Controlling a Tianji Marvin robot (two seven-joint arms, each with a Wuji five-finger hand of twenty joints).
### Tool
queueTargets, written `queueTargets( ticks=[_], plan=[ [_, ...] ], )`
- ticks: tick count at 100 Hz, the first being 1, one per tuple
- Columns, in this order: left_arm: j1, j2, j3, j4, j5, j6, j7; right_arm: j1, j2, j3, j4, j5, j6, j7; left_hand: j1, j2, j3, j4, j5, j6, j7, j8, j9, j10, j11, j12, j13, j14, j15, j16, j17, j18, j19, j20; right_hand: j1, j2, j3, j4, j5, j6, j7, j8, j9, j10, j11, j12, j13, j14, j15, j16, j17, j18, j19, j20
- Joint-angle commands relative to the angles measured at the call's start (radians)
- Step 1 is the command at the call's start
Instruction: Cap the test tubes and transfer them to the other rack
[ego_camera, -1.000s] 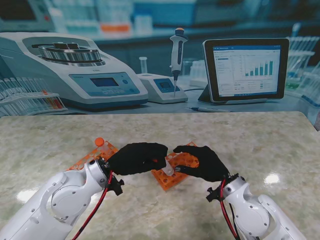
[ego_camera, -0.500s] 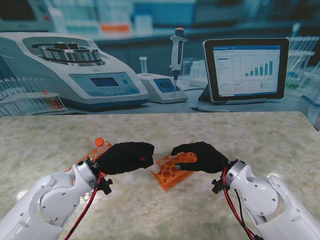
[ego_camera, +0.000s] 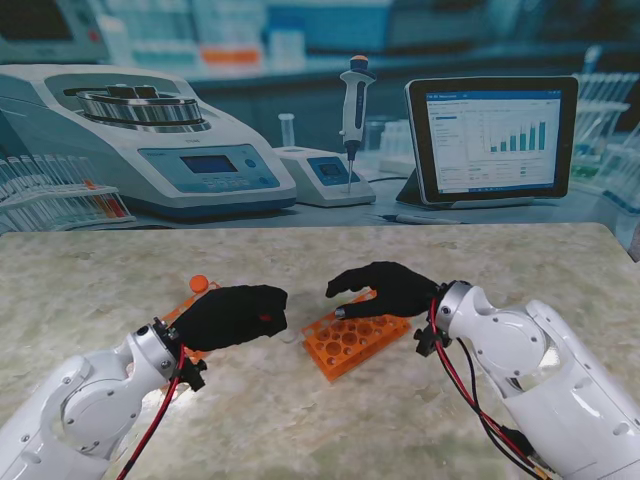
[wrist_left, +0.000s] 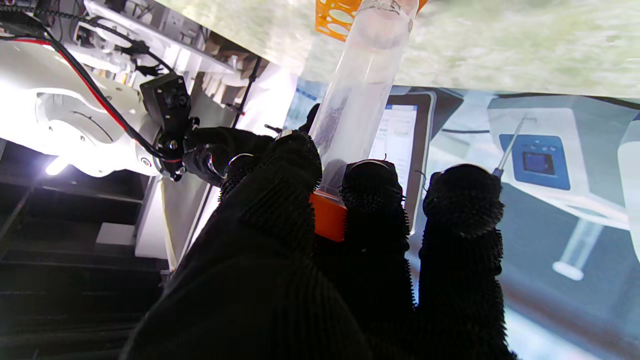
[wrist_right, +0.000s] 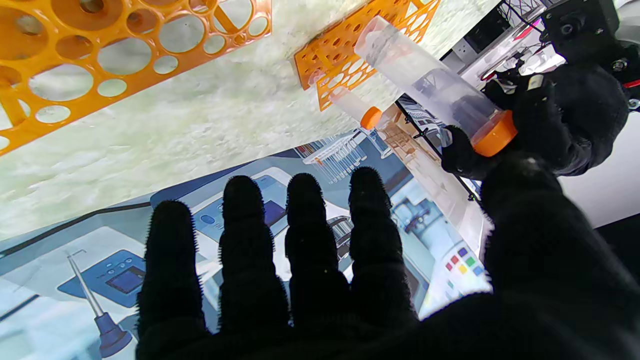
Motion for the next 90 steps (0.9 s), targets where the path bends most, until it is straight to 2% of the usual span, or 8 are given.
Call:
queueTargets(
  ticks=[1, 36, 90],
  plan=[
    [0.012, 0.005, -0.010, -0.007, 0.003, 0.001, -0.004, 0.017, -0.002, -0.010, 0.004, -0.001, 0.010, 0.004, 0.114, 0.222, 0.315, 0.061, 0.071, 0.047, 0.168, 0.054, 0.234, -0.076, 0.397, 0.047, 0.010, -0.116, 0.015, 0.005, -0.003, 0.020, -0.004, 0.052, -0.013, 0.029, -0.013, 0.017, 0.016, -0.025, 0.005, 0.013, 0.011, -0.016, -0.003, 0.005, 0.021, -0.027, -0.014, 0.013, -0.008, 0.017, 0.010, -0.013],
    [0.043, 0.004, -0.063, -0.011, 0.020, 0.004, 0.002, 0.093, -0.004, -0.061, 0.034, 0.019, 0.041, 0.025, 0.114, 0.222, 0.315, 0.061, 0.072, 0.048, 0.169, 0.054, 0.233, -0.074, 0.397, 0.046, 0.008, -0.113, 0.014, 0.007, -0.010, 0.024, -0.004, 0.054, -0.007, 0.031, -0.019, 0.018, 0.021, -0.028, 0.005, 0.019, 0.014, -0.017, -0.004, 0.005, 0.022, -0.036, -0.019, 0.010, -0.011, 0.018, 0.006, -0.019],
    [0.066, 0.003, -0.108, -0.007, 0.045, -0.002, 0.012, 0.131, -0.001, -0.069, 0.042, 0.007, 0.056, 0.044, 0.114, 0.221, 0.316, 0.061, 0.072, 0.048, 0.170, 0.053, 0.232, -0.074, 0.398, 0.045, 0.006, -0.109, 0.013, 0.009, -0.016, 0.028, -0.005, 0.055, 0.006, 0.034, -0.028, 0.019, 0.019, -0.037, 0.002, 0.019, 0.006, -0.020, -0.012, -0.004, 0.011, -0.046, -0.032, -0.005, -0.018, 0.017, -0.005, -0.035]
  ],
)
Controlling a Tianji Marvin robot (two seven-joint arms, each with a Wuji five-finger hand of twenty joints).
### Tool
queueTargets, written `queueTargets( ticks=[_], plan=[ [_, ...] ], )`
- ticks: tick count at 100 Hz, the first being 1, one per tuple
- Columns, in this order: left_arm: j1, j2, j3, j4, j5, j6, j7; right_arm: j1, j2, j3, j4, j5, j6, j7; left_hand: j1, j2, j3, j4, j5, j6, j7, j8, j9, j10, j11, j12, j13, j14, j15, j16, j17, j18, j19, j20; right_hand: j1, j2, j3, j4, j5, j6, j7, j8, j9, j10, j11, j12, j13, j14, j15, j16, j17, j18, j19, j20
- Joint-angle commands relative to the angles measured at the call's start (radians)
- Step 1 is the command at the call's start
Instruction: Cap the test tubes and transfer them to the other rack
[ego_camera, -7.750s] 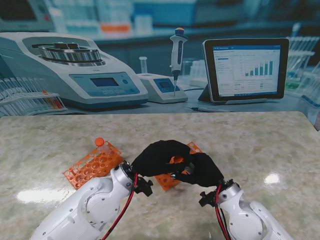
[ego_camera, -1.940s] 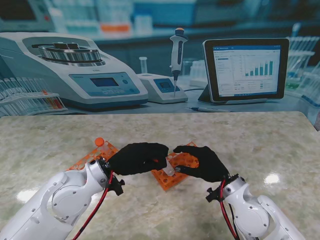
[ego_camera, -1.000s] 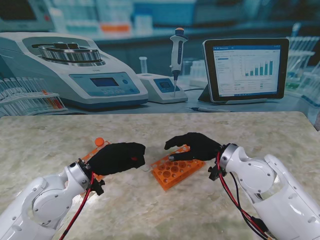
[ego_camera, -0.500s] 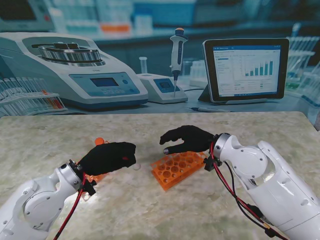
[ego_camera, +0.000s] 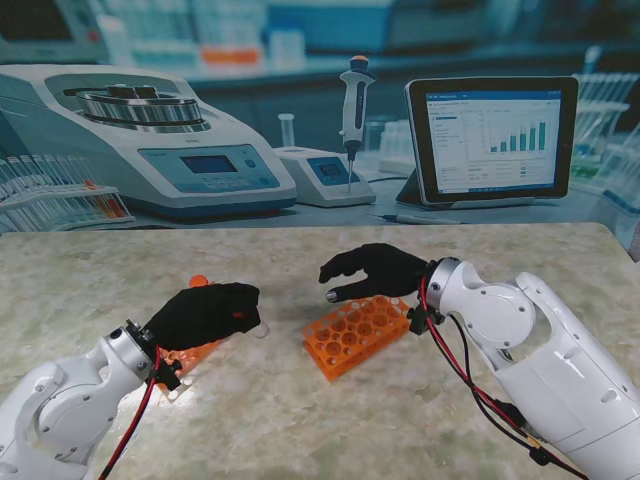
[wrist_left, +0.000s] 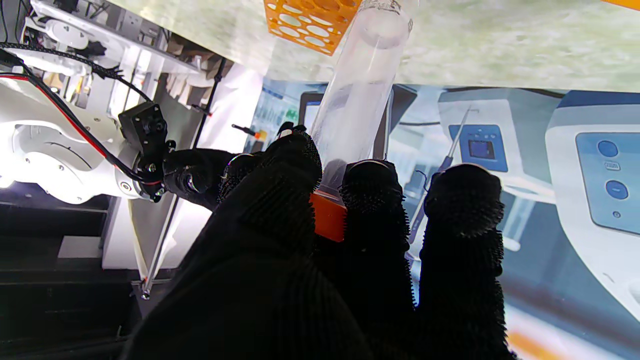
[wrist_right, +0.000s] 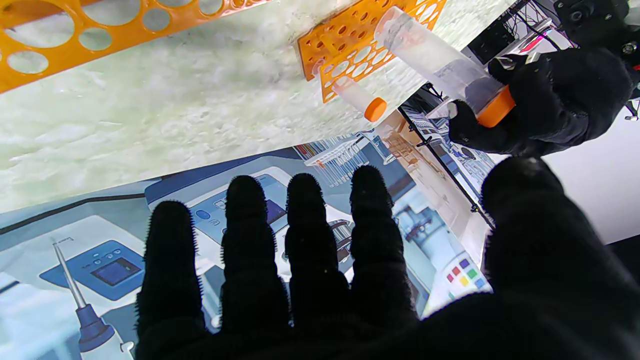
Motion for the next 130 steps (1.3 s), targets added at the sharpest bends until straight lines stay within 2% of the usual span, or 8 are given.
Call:
queueTargets(
  ticks=[1, 87, 130],
  plan=[
    [0.007, 0.003, -0.005, 0.001, 0.003, -0.002, 0.000, 0.008, -0.002, -0.004, 0.005, 0.002, 0.012, 0.008, 0.114, 0.221, 0.316, 0.061, 0.072, 0.048, 0.169, 0.053, 0.232, -0.074, 0.398, 0.045, 0.006, -0.109, 0.013, 0.009, -0.004, 0.020, -0.005, 0.054, 0.005, 0.035, -0.018, 0.019, 0.011, -0.027, 0.001, 0.007, 0.005, -0.021, -0.011, -0.004, 0.011, -0.027, -0.032, -0.005, -0.018, 0.014, -0.003, -0.022],
    [0.034, -0.001, -0.045, 0.008, 0.032, -0.004, 0.026, 0.109, 0.009, -0.082, 0.058, 0.043, 0.064, 0.103, 0.114, 0.222, 0.316, 0.061, 0.073, 0.049, 0.168, 0.052, 0.231, -0.073, 0.398, 0.044, 0.004, -0.105, 0.012, 0.012, -0.014, 0.026, -0.005, 0.058, 0.021, 0.047, -0.039, 0.020, 0.036, -0.039, 0.018, 0.013, 0.038, -0.028, 0.005, 0.006, 0.029, -0.026, -0.023, -0.004, -0.015, 0.019, 0.006, -0.030],
    [0.063, 0.000, -0.099, -0.006, 0.055, -0.017, 0.025, 0.100, 0.010, -0.080, 0.070, 0.042, 0.055, 0.102, 0.114, 0.222, 0.315, 0.061, 0.073, 0.047, 0.169, 0.052, 0.232, -0.072, 0.397, 0.044, 0.003, -0.104, 0.012, 0.013, -0.016, 0.028, -0.005, 0.058, 0.025, 0.049, -0.048, 0.020, 0.041, -0.042, 0.021, 0.014, 0.048, -0.031, 0.009, 0.012, 0.034, -0.029, -0.022, -0.003, -0.016, 0.019, 0.006, -0.032]
  ],
)
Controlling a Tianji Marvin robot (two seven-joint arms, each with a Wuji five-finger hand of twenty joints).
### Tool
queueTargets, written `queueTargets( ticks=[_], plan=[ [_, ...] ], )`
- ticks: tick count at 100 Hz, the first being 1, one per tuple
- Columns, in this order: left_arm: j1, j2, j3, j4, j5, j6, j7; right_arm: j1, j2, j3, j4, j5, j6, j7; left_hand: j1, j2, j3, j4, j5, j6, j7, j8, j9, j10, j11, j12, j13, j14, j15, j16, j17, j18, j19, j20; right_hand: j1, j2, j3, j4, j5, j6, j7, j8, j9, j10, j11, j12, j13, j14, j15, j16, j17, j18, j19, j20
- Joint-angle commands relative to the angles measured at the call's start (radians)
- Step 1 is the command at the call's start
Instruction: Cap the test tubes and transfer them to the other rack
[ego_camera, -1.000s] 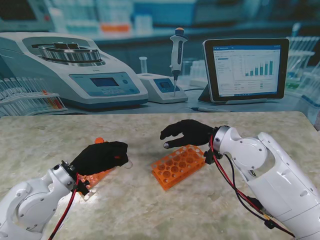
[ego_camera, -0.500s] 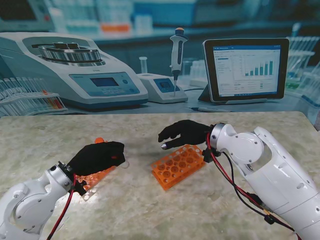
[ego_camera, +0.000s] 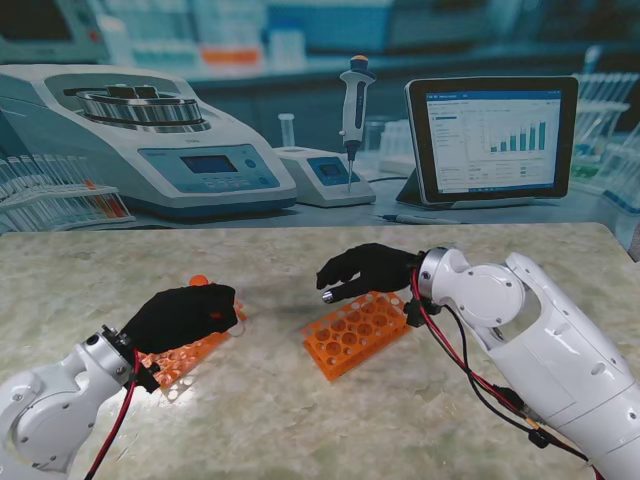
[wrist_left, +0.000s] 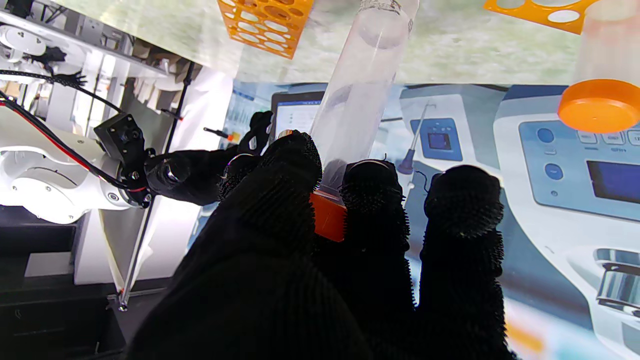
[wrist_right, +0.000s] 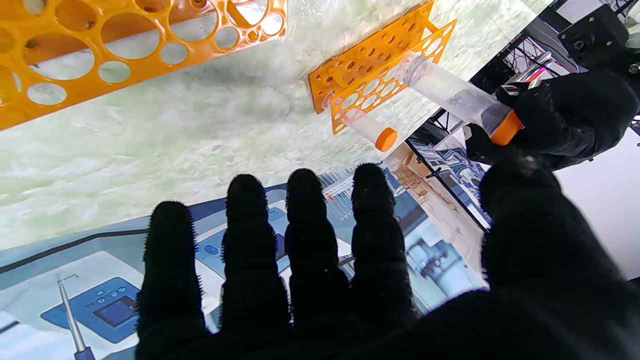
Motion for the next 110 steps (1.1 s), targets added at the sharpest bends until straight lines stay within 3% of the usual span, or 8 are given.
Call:
queueTargets(
  ticks=[1, 52, 110],
  plan=[
    [0.009, 0.002, -0.010, -0.008, 0.004, -0.004, -0.004, -0.011, 0.001, 0.002, 0.005, 0.001, -0.001, 0.000, 0.114, 0.222, 0.315, 0.061, 0.073, 0.047, 0.168, 0.052, 0.231, -0.072, 0.397, 0.044, 0.003, -0.104, 0.012, 0.013, -0.003, 0.024, -0.005, 0.047, 0.007, 0.048, -0.027, 0.020, 0.031, -0.029, 0.008, 0.011, 0.012, -0.030, 0.007, 0.011, 0.024, -0.024, -0.021, -0.003, -0.016, 0.019, 0.006, -0.021],
    [0.067, 0.006, -0.114, -0.002, 0.057, -0.028, -0.015, -0.029, 0.003, 0.013, 0.005, -0.002, -0.002, 0.001, 0.114, 0.222, 0.315, 0.061, 0.072, 0.049, 0.166, 0.051, 0.229, -0.070, 0.397, 0.043, 0.002, -0.101, 0.011, 0.014, -0.007, 0.026, -0.005, 0.048, 0.010, 0.054, -0.034, 0.021, 0.031, -0.029, 0.008, 0.011, 0.013, -0.029, 0.007, 0.014, 0.022, -0.023, -0.023, -0.003, -0.020, 0.020, 0.006, -0.023],
    [0.117, -0.005, -0.171, 0.012, 0.100, -0.022, 0.055, -0.026, 0.003, 0.006, 0.014, -0.002, 0.011, 0.005, 0.114, 0.221, 0.316, 0.061, 0.071, 0.051, 0.165, 0.050, 0.229, -0.069, 0.398, 0.042, 0.001, -0.098, 0.012, 0.015, -0.010, 0.029, -0.003, 0.049, 0.014, 0.055, -0.040, 0.022, 0.030, -0.028, 0.009, 0.011, 0.014, -0.028, 0.007, 0.015, 0.021, -0.023, -0.023, -0.003, -0.026, 0.020, 0.003, -0.026]
  ],
)
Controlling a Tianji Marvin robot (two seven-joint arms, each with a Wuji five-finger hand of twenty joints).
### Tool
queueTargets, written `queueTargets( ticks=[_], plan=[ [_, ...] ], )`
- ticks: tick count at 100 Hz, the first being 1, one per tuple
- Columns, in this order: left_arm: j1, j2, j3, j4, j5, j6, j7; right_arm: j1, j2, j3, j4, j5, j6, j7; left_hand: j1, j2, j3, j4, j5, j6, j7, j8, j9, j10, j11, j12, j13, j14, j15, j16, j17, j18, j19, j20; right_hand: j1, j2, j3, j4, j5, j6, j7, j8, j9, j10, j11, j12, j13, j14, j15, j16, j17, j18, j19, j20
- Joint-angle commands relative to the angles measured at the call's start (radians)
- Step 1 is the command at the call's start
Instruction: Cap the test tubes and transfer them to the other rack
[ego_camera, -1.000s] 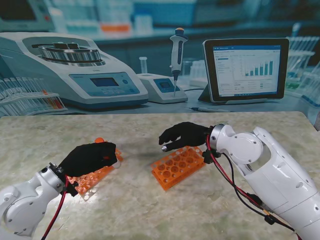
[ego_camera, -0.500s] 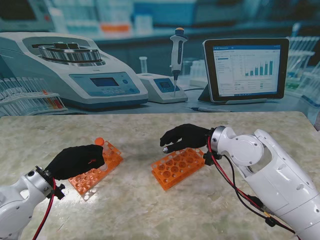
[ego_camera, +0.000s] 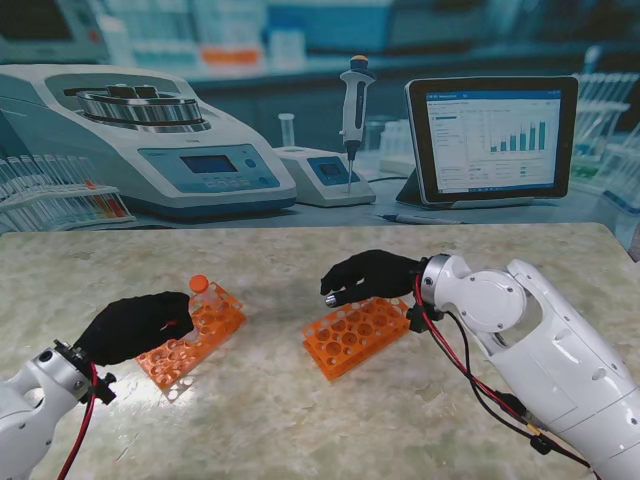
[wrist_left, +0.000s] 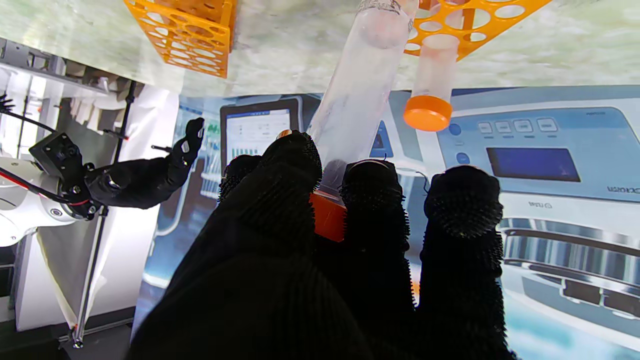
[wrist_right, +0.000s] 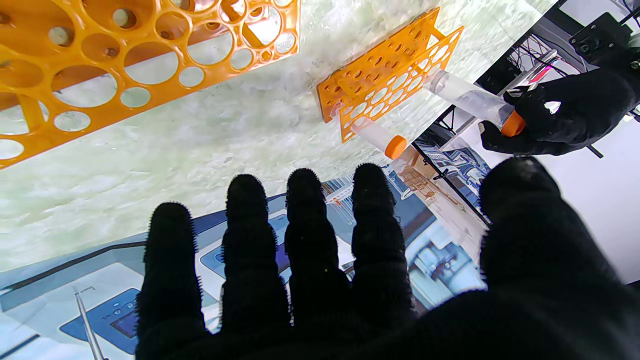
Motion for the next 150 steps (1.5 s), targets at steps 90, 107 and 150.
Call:
queueTargets(
  ticks=[90, 107, 150],
  plan=[
    [0.050, -0.003, -0.038, 0.035, 0.048, 0.027, 0.036, -0.014, 0.001, 0.010, 0.014, -0.007, 0.000, -0.003, 0.114, 0.221, 0.316, 0.062, 0.070, 0.052, 0.161, 0.048, 0.229, -0.067, 0.397, 0.041, 0.001, -0.095, 0.014, 0.017, -0.004, 0.029, 0.001, 0.046, 0.016, 0.035, -0.023, 0.023, 0.030, -0.027, 0.009, 0.011, 0.016, -0.029, 0.008, 0.008, 0.023, -0.022, -0.022, -0.002, -0.019, 0.021, 0.003, -0.026],
    [0.040, -0.002, -0.025, 0.052, 0.044, 0.040, 0.035, -0.018, 0.002, 0.019, 0.008, -0.008, -0.002, -0.001, 0.114, 0.221, 0.316, 0.061, 0.070, 0.052, 0.161, 0.048, 0.230, -0.068, 0.397, 0.040, 0.002, -0.094, 0.013, 0.016, -0.004, 0.030, 0.001, 0.046, 0.016, 0.035, -0.024, 0.023, 0.032, -0.028, 0.009, 0.011, 0.016, -0.030, 0.007, 0.008, 0.022, -0.022, -0.022, -0.002, -0.019, 0.020, 0.003, -0.026],
    [0.029, -0.003, -0.010, 0.083, 0.043, 0.060, 0.051, -0.018, 0.002, 0.017, 0.009, -0.009, -0.007, -0.002, 0.114, 0.220, 0.316, 0.061, 0.071, 0.055, 0.159, 0.046, 0.230, -0.066, 0.396, 0.040, 0.001, -0.092, 0.013, 0.017, -0.005, 0.031, 0.003, 0.047, 0.017, 0.038, -0.026, 0.023, 0.031, -0.030, 0.009, 0.011, 0.017, -0.032, 0.008, 0.008, 0.022, -0.022, -0.022, -0.002, -0.019, 0.019, 0.002, -0.027]
  ],
)
